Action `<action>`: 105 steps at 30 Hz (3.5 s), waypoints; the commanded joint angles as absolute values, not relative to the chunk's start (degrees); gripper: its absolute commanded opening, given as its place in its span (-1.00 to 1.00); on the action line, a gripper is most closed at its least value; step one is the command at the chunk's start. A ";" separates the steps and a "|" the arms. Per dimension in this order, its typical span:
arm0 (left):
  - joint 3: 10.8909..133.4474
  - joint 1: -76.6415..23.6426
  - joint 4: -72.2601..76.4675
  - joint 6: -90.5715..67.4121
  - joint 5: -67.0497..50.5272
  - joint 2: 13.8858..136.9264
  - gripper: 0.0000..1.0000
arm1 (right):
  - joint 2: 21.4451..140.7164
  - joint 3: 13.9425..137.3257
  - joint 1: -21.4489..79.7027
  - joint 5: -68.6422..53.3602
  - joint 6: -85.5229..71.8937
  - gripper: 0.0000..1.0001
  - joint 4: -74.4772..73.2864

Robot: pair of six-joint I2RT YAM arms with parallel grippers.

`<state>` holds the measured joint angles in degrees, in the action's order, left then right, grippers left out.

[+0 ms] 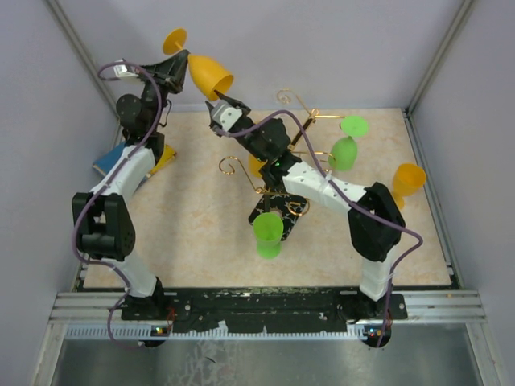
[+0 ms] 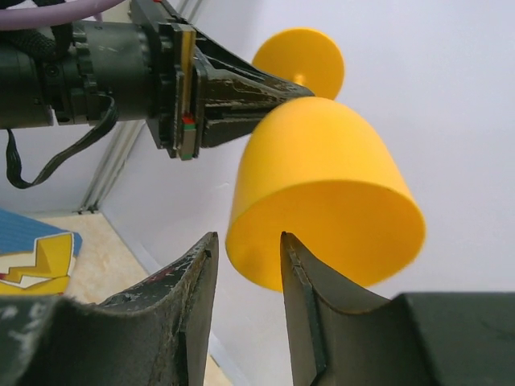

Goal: Place the wine glass upside down on the wine glass rack
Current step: Turn the wine glass upside down at the wine rack.

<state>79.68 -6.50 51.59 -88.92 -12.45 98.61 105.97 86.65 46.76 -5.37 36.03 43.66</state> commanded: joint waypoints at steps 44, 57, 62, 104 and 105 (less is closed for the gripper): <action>53.43 -9.82 4.61 -4.13 -48.11 50.73 -1.00 | 104.95 113.86 29.24 24.54 21.18 -0.03 7.71; 44.66 -13.45 2.87 -9.70 -47.27 42.65 -1.00 | 105.74 115.31 28.65 25.57 23.76 0.00 7.66; 40.23 -14.83 10.22 -12.03 -47.66 43.13 -1.00 | 105.40 115.31 28.65 25.33 24.16 0.01 6.66; 29.55 -23.98 45.14 -10.65 -33.56 58.11 -1.00 | 105.50 115.34 28.56 25.84 32.32 0.07 7.54; 29.61 -23.99 45.92 -11.05 -33.53 58.64 -1.00 | 105.59 115.38 28.56 25.84 32.55 0.07 7.51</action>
<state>29.95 -24.18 39.97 -10.37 -35.59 56.88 105.78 111.90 28.99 25.80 30.96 4.71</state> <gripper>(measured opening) 0.028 0.533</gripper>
